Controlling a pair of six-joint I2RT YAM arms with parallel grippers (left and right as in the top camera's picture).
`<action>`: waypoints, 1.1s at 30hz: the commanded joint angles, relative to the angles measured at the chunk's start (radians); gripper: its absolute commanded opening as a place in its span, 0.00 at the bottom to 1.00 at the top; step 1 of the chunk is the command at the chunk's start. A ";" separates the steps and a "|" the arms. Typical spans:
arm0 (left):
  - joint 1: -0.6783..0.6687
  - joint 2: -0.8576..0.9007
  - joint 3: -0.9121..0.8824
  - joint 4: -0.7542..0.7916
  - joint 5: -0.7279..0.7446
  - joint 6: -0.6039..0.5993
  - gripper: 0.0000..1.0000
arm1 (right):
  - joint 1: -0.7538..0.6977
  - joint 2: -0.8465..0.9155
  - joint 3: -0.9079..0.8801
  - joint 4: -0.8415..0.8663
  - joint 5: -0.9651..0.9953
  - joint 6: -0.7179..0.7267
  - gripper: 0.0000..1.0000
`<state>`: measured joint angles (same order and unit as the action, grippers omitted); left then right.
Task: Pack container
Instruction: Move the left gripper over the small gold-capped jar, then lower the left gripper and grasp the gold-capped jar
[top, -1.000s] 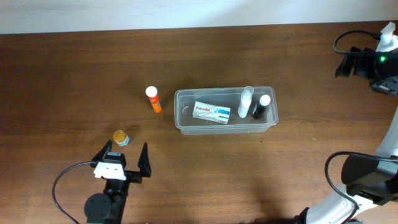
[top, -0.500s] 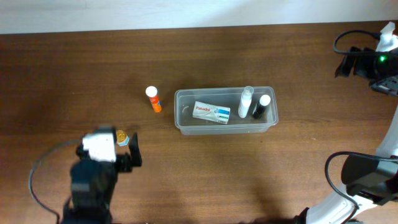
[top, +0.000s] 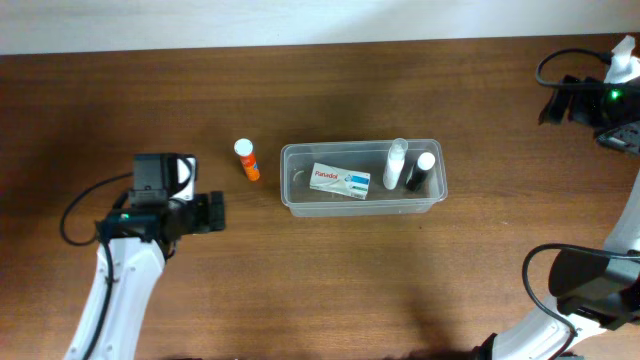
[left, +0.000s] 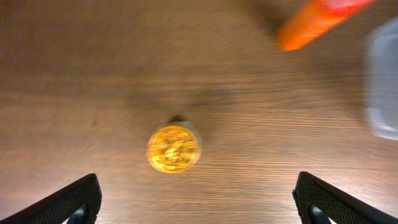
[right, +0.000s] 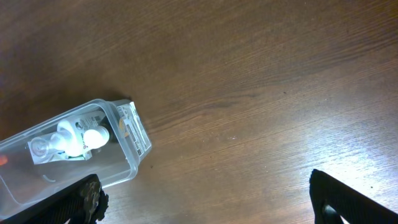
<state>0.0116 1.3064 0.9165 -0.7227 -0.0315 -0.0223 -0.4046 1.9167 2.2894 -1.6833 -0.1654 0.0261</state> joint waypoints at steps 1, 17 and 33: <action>0.106 0.050 0.022 -0.024 0.058 0.008 0.99 | -0.002 -0.008 -0.005 0.000 0.009 0.005 0.98; 0.212 0.085 0.021 0.012 0.207 0.036 0.99 | -0.002 -0.008 -0.005 0.000 0.009 0.005 0.98; 0.151 0.312 0.021 0.057 0.101 -0.008 0.99 | -0.002 -0.008 -0.005 0.000 0.009 0.005 0.98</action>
<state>0.1894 1.5829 0.9222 -0.6861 0.0990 -0.0200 -0.4046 1.9167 2.2894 -1.6836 -0.1654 0.0265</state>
